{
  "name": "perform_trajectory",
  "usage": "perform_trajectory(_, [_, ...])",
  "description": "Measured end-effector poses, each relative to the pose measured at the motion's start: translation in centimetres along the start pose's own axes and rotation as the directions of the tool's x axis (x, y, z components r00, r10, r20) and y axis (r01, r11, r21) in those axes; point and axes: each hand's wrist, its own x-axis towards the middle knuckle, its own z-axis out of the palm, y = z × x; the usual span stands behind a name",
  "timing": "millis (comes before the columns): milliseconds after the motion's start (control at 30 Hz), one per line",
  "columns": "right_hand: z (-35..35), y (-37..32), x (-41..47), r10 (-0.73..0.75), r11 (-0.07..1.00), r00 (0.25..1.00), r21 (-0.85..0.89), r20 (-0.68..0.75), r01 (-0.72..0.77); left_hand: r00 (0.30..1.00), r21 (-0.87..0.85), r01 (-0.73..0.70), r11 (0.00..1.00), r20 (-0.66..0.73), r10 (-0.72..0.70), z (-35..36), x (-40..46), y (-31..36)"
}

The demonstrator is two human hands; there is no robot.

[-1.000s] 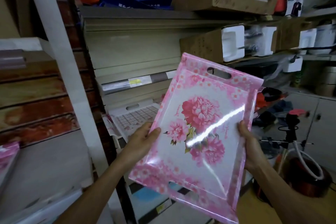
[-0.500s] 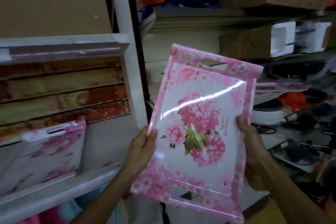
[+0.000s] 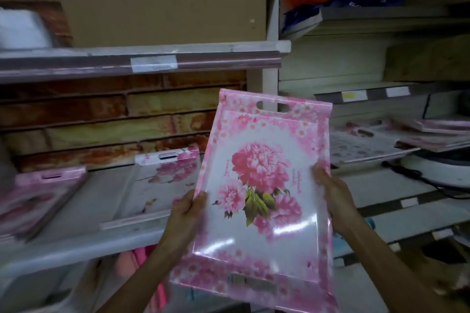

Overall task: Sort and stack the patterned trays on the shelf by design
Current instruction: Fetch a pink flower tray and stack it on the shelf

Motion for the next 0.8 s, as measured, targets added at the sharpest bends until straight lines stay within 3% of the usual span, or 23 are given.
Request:
perform_trajectory(133, [4.3,0.9,-0.5,-0.048,0.998,0.995,0.034,0.091,0.045,0.997,0.022,0.050,0.998,-0.058,-0.049,-4.2,0.0,-0.9])
perform_trajectory(467, [12.0,2.8,2.3,-0.105,0.957,0.936,-0.220,0.335,0.186,0.955,-0.046,0.140,0.989,-0.257,-0.147,-10.1,5.0,-0.5])
perform_trajectory(800, [19.5,4.3,9.0,-0.083,0.931,0.912,-0.297,0.401,0.215,0.940,0.121,0.153,0.981,-0.324,-0.107,-16.4,11.9,-1.3])
